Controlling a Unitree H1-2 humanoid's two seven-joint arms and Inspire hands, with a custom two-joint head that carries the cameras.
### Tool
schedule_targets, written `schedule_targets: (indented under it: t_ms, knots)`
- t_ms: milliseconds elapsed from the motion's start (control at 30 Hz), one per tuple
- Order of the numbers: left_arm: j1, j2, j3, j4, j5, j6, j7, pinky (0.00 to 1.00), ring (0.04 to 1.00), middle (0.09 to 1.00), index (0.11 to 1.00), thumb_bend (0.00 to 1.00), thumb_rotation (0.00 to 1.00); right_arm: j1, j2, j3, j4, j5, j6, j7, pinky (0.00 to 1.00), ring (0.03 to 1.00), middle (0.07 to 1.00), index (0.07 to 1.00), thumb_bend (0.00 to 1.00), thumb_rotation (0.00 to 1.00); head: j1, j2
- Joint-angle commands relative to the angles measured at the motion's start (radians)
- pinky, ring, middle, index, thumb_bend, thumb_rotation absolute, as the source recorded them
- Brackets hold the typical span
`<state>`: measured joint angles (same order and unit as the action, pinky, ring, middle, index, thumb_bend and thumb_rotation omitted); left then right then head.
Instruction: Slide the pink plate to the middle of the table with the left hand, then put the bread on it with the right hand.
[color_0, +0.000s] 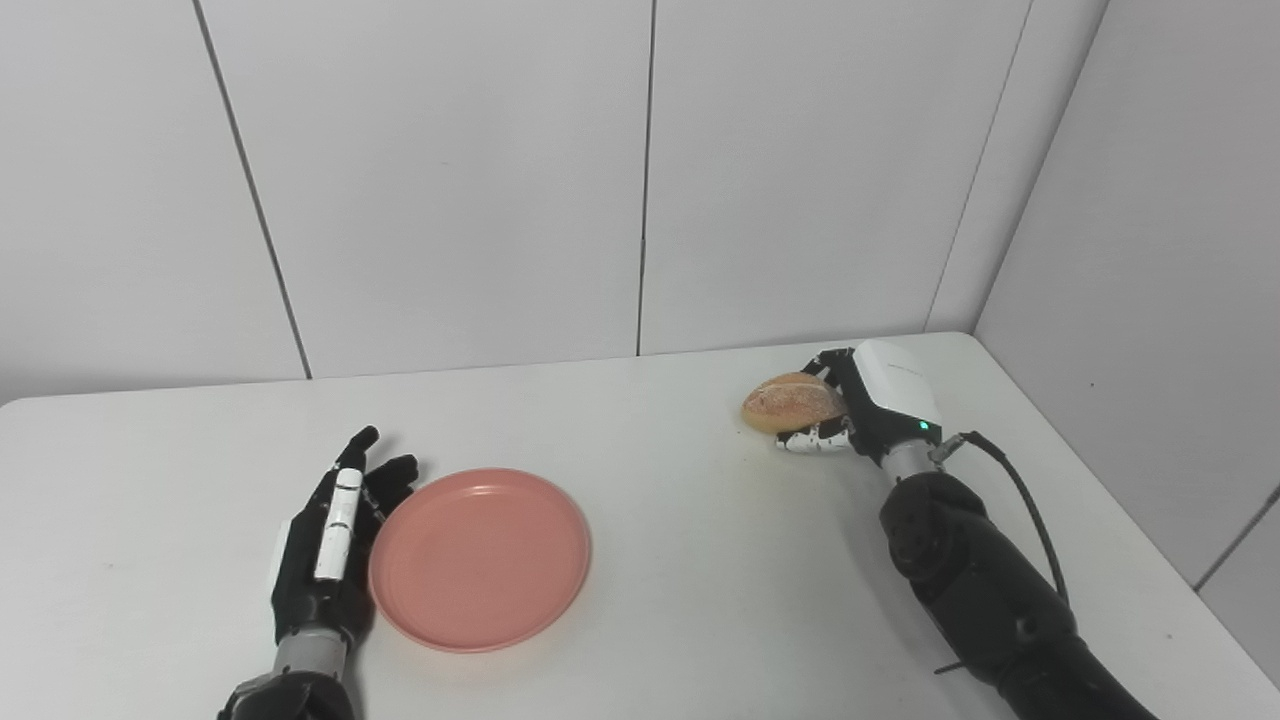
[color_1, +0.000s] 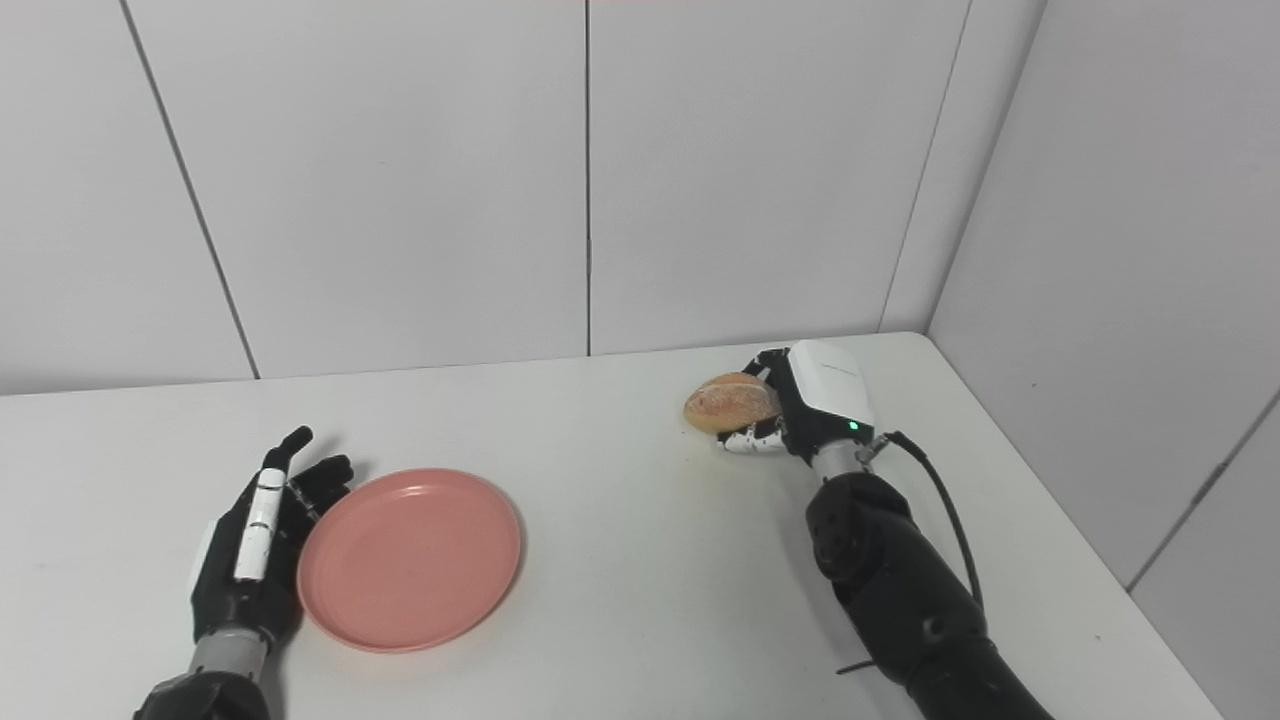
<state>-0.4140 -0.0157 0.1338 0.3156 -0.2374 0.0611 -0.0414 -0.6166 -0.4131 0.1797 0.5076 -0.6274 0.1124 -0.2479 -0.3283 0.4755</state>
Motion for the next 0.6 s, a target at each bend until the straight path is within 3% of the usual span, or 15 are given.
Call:
schedule_targets:
  t_ms: [0, 167, 567]
  knots:
    - [0.049, -0.014, -0.003, 0.036, 0.002, 0.064, 0.018, 0.79, 0.741, 0.654, 0.803, 0.52, 0.71, -0.026, -0.024, -0.021, -0.060, 0.011, -0.006, 0.004, 0.19, 0.255, 0.472, 0.485, 0.52, 0.00, 0.013, 0.002]
    - [0.050, -0.021, -0.017, 0.030, 0.011, 0.057, 0.016, 0.79, 0.732, 0.643, 0.850, 0.50, 0.70, -0.018, -0.024, -0.044, -0.127, 0.041, -0.007, 0.031, 0.19, 0.254, 0.471, 0.486, 0.52, 0.00, 0.072, 0.016]
    - [0.047, -0.065, -0.037, 0.022, 0.061, 0.068, 0.072, 0.72, 0.723, 0.686, 0.860, 0.50, 0.68, -0.001, 0.002, -0.085, -0.273, 0.115, -0.021, 0.094, 0.20, 0.257, 0.471, 0.487, 0.52, 0.00, 0.217, 0.030]
